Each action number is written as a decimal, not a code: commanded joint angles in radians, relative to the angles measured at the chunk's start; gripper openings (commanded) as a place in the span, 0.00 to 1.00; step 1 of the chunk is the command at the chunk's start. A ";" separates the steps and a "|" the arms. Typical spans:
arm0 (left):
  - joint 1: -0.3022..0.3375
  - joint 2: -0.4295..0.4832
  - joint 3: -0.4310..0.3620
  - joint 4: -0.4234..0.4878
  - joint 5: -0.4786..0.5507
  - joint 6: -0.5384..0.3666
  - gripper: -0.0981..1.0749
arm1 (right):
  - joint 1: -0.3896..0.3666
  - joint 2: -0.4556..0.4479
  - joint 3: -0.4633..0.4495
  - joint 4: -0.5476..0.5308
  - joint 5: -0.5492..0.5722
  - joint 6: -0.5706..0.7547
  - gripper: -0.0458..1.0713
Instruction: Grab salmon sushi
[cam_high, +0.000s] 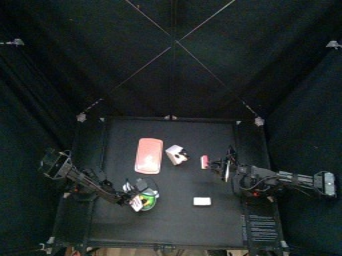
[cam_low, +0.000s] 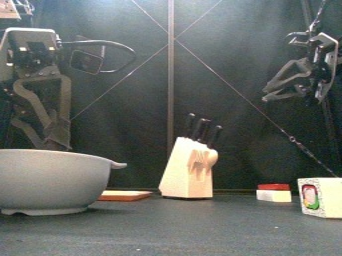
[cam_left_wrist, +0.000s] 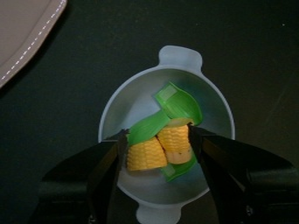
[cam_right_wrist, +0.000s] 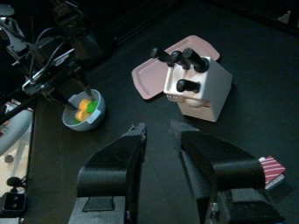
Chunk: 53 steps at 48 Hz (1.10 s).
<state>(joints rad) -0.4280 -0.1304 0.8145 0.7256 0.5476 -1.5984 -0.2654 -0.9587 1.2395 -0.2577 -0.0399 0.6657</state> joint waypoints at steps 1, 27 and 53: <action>0.006 -0.006 -0.025 0.018 -0.002 0.002 0.86 | 0.002 0.006 -0.020 0.000 -0.006 -0.003 0.67; 0.198 -0.057 -0.031 0.328 0.008 -0.008 0.86 | -0.144 0.031 -0.009 0.156 0.034 0.057 0.68; 0.328 -0.195 0.087 0.371 0.192 -0.002 0.86 | -0.259 0.141 -0.213 0.193 0.518 0.225 0.68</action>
<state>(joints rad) -0.1212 -0.2807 0.9035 1.0753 0.7194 -1.6015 -0.5292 -0.8406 1.0999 -0.0414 0.3927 0.8805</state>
